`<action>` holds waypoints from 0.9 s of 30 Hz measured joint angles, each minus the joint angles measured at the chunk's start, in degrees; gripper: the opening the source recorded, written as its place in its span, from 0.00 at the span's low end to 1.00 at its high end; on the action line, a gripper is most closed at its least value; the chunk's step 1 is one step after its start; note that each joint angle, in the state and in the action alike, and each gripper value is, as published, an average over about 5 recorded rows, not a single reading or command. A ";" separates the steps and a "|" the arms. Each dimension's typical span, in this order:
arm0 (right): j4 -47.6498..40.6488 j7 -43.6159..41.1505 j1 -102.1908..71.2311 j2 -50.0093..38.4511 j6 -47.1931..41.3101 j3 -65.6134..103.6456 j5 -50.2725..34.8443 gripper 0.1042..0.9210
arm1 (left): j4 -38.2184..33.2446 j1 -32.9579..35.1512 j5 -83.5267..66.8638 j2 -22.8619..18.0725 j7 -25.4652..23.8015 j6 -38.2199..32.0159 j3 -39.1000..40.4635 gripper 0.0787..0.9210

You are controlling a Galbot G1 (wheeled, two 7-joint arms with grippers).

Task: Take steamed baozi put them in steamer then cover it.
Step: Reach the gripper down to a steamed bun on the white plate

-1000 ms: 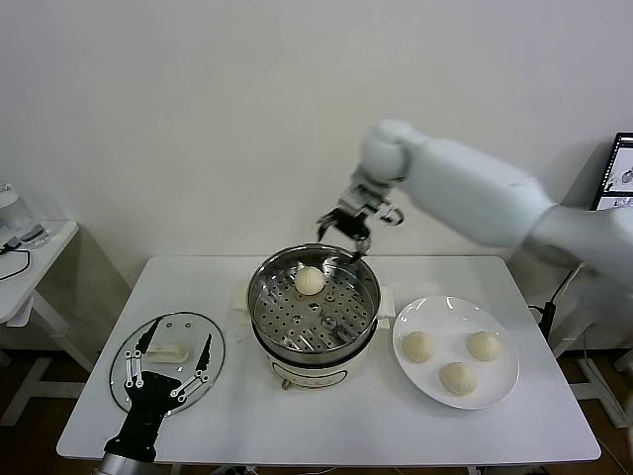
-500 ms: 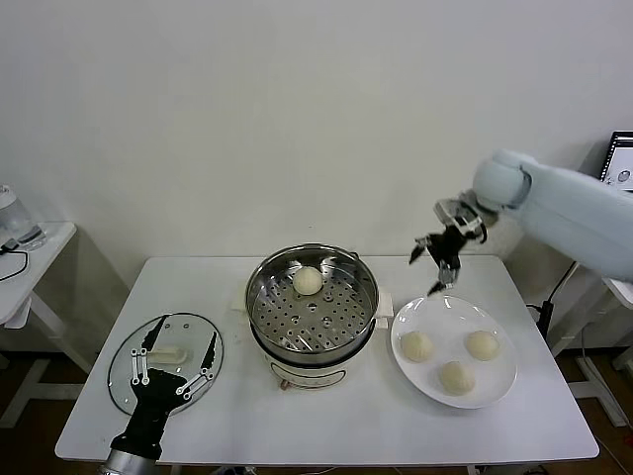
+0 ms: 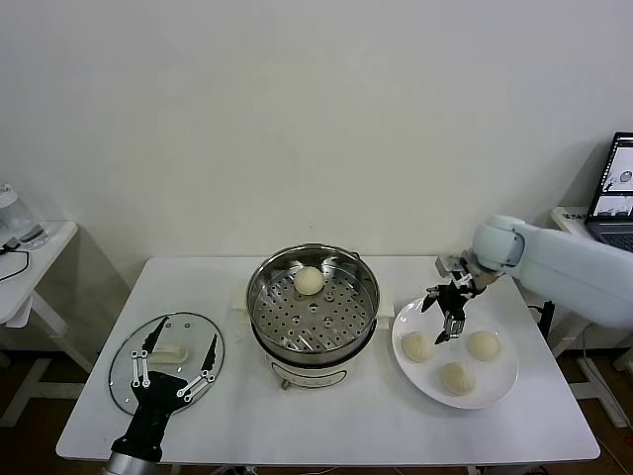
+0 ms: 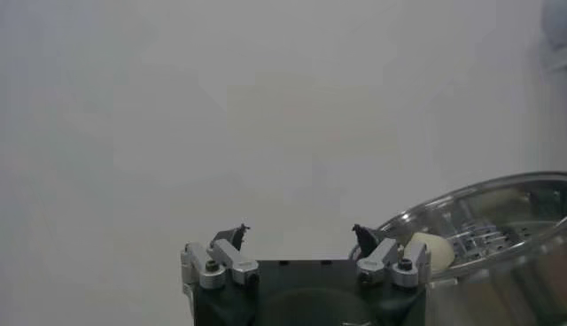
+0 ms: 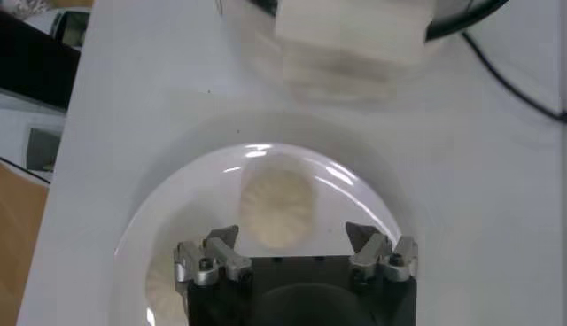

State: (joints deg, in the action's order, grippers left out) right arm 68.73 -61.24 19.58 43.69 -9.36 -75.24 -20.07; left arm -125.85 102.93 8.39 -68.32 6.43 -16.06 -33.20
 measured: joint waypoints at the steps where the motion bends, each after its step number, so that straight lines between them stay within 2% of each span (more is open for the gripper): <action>1: -0.15 0.22 -0.45 0.17 -0.09 0.14 0.08 0.88 | 0.04 0.03 0.01 0.00 0.00 -0.04 -0.04 0.88; 17: -2.26 2.59 -4.75 3.25 -0.97 1.08 1.44 0.87 | 0.33 -0.17 0.01 -0.05 0.04 -0.20 -0.40 0.88; 20: -2.42 2.68 -4.97 3.64 -1.10 1.08 1.76 0.83 | 0.33 -0.16 -0.02 -0.05 0.18 -0.22 -0.49 0.88; 24: -2.45 2.71 -5.02 3.82 -1.13 1.04 2.21 0.73 | 0.33 -0.11 -0.07 -0.06 0.30 -0.30 -0.58 0.88; 27: -2.32 2.60 -4.88 3.82 -1.14 0.94 2.49 0.69 | 0.35 -0.12 -0.08 -0.08 0.34 -0.37 -0.58 0.88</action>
State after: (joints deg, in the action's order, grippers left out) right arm 66.41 -58.65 14.70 47.51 -10.51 -74.30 -17.58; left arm -125.51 102.81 8.32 -68.39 6.78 -16.43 -33.78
